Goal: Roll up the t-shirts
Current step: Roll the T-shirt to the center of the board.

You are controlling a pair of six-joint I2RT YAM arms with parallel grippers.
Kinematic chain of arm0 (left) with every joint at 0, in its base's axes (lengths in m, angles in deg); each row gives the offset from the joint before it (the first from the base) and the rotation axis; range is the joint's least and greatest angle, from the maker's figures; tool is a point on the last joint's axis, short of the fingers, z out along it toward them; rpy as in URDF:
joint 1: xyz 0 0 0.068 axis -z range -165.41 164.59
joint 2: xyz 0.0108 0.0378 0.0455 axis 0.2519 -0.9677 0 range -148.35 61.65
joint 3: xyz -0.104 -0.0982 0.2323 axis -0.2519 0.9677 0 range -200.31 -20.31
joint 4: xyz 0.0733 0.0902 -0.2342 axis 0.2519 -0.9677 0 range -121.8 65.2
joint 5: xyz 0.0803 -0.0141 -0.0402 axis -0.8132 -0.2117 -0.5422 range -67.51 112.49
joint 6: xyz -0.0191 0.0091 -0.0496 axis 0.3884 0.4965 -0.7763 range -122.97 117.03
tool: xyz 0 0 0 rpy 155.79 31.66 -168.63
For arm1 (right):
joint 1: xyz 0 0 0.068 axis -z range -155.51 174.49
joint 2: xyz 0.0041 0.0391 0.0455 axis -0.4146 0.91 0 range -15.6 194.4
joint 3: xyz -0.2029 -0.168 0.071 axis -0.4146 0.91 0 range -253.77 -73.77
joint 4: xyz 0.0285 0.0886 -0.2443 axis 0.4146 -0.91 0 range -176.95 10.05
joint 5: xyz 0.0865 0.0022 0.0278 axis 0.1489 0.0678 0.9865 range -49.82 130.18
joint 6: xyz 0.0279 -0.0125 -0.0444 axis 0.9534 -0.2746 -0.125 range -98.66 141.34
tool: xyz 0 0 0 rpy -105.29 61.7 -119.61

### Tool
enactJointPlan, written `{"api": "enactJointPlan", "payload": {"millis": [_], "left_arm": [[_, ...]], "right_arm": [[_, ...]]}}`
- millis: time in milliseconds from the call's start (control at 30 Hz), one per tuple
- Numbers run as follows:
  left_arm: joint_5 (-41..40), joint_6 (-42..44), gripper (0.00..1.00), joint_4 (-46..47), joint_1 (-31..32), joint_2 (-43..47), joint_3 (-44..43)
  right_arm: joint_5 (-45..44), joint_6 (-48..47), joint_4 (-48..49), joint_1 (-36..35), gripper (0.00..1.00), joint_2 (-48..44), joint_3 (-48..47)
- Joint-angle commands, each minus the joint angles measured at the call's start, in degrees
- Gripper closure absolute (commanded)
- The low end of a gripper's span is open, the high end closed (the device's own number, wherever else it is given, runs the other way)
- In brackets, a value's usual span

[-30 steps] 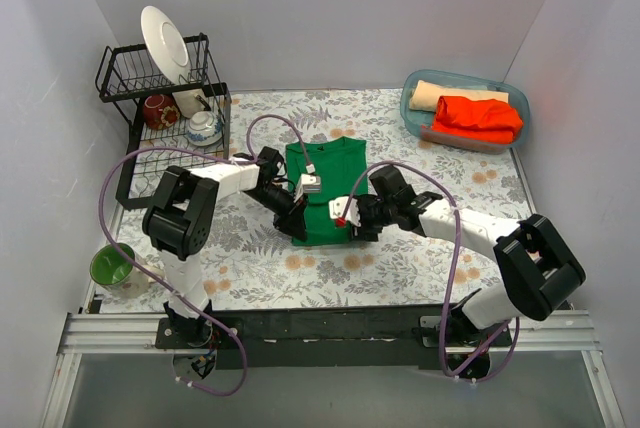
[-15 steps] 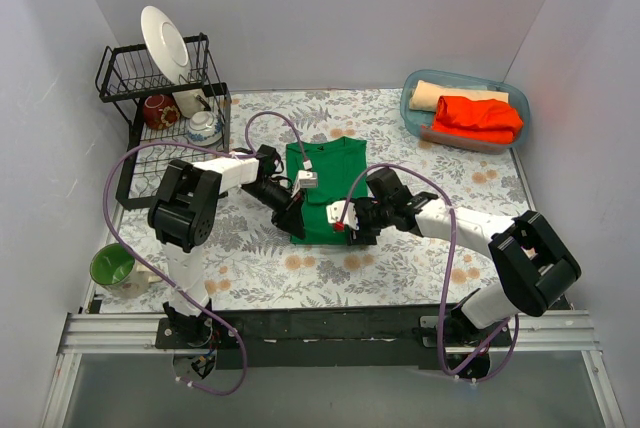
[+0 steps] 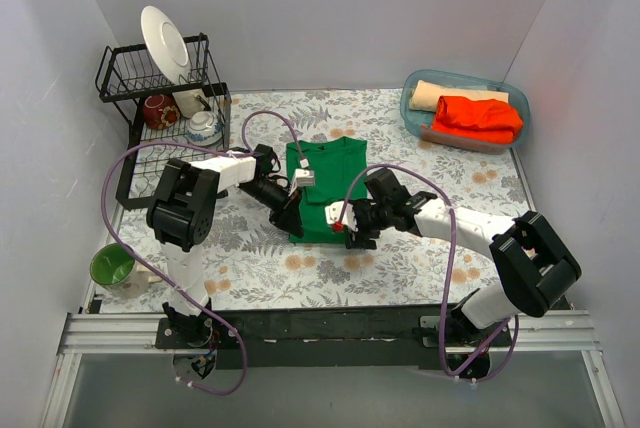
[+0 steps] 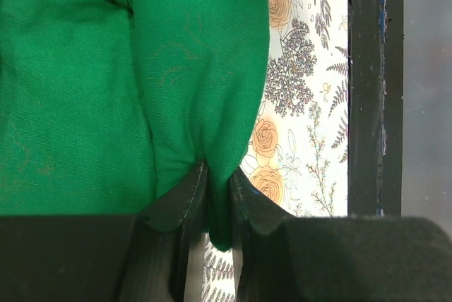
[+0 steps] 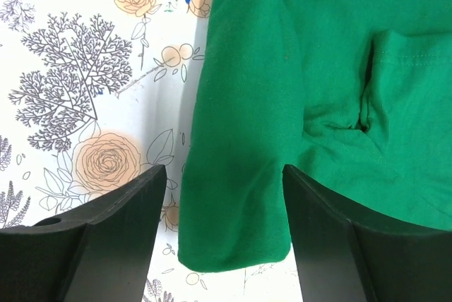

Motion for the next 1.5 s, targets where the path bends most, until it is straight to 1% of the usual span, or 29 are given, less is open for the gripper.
{"api": "enactJointPlan", "payload": {"millis": [0, 67, 200, 233, 300, 367, 400, 433, 467, 533, 567, 600, 633, 667, 733, 767, 800, 900, 967, 1000, 1067, 1100, 1167, 1367, 1467], "left_arm": [[2.3, 1.5, 0.87, -1.0, -0.7, -0.6, -2.3], [2.6, 1.6, 0.87, -1.8, -0.8, -0.7, -2.4], [3.5, 2.8, 0.87, -3.6, -1.2, -2.1, -3.1], [3.6, 3.0, 0.87, -4.2, -1.5, -2.2, -3.5], [4.2, 3.5, 0.87, -6.1, -1.8, -2.7, -4.1], [4.7, 3.7, 0.87, -8.4, -2.2, -3.1, -4.7], [4.9, 4.1, 0.87, -9.4, -2.3, -3.2, -5.1], [5.2, 4.3, 0.87, -10.5, -2.6, -3.5, -5.9], [5.4, 4.2, 0.87, -12.4, -2.9, -3.5, -6.2], [5.9, 3.8, 0.87, -14.3, -3.4, -3.3, -7.5], [6.1, 3.2, 0.87, -16.2, -3.8, -3.1, -8.0], [6.0, 3.0, 0.88, -17.2, -3.9, -3.1, -8.4], [5.9, 3.0, 0.88, -18.6, -4.0, -3.3, -8.9], [5.8, 3.3, 0.9, -21.5, -4.1, -3.6, -9.6], [6.2, 4.1, 0.92, -26.0, -4.1, -4.1, -10.1], [6.3, 2.6, 0.94, -26.6, -4.0, -4.3, -10.0], [6.4, 1.7, 0.95, -26.6, -4.1, -4.1, -9.8], [6.5, 0.8, 0.99, -26.5, -4.0, -3.8, -9.7], [6.1, -0.6, 1.0, -26.6, -4.0, -5.0, -10.8], [5.7, -2.0, 1.0, -26.6, -4.1, -6.8, -12.1], [4.6, -2.3, 1.0, -26.6, -4.1, -8.6, -13.2], [4.3, -2.1, 1.0, -26.6, -4.1, -9.4, -14.1], [4.0, -1.5, 1.0, -26.6, -4.1, -11.4, -15.0], [2.5, -1.2, 1.0, -26.6, -4.1, -15.5, -17.0], [1.4, -0.4, 1.0, -26.6, -4.1, -16.4, -16.7]], "right_arm": [[-3.3, 0.9, 2.8, -1.1, 0.24, -1.1, 0.4], [-5.6, 1.3, 4.3, -1.5, 0.24, -0.2, 1.4], [-9.0, 0.8, 9.7, -1.6, 0.29, 0.6, 4.8], [-9.9, 0.5, 13.1, -1.7, 0.33, 0.3, 5.9], [-12.3, 0.4, 14.4, -1.8, 0.38, 0.2, 7.1], [-13.2, 1.1, 12.8, -1.8, 0.52, 0.3, 6.5], [-12.8, 1.7, 10.7, -1.7, 0.6, 0.4, 4.3], [-11.9, 2.2, 8.1, -1.5, 0.77, 0.4, 3.0], [-8.8, 3.3, 2.9, -0.5, 0.83, 0.5, 1.4], [-5.0, 3.8, -2.6, 1.1, 0.91, 0.6, -2.9], [-1.5, 3.8, -8.8, 1.6, 0.92, 0.9, -4.3], [0.8, 3.1, -12.1, 2.0, 0.93, 1.2, -5.7], [2.7, 2.6, -16.3, 3.0, 0.94, 2.5, -9.0], [5.9, 2.3, -22.2, 3.6, 0.95, 3.2, -10.3], [9.2, 0.1, -28.9, 5.7, 0.96, 5.9, -13.7], [11.6, -0.8, -31.7, 6.4, 0.96, 6.8, -14.7], [12.5, -2.9, -37.3, 7.0, 0.97, 8.8, -15.4], [15.2, -6.6, -45.4, 9.1, 0.98, 12.6, -18.0], [16.3, -9.9, -48.8, 10.1, 0.98, 14.7, -19.3], [16.4, -10.7, -51.3, 10.5, 0.98, 17.3, -20.0], [17.7, -12.3, -53.2, 11.9, 0.98, 20.0, -22.0], [18.0, -12.9, -54.3, 12.4, 0.98, 22.8, -22.9], [18.3, -14.0, -56.3, 13.7, 0.98, 25.2, -24.8], [18.6, -19.1, -64.1, 15.2, 0.97, 34.8, -34.3], [18.0, -18.7, -64.4, 15.2, 0.96, 37.6, -36.5]]}}
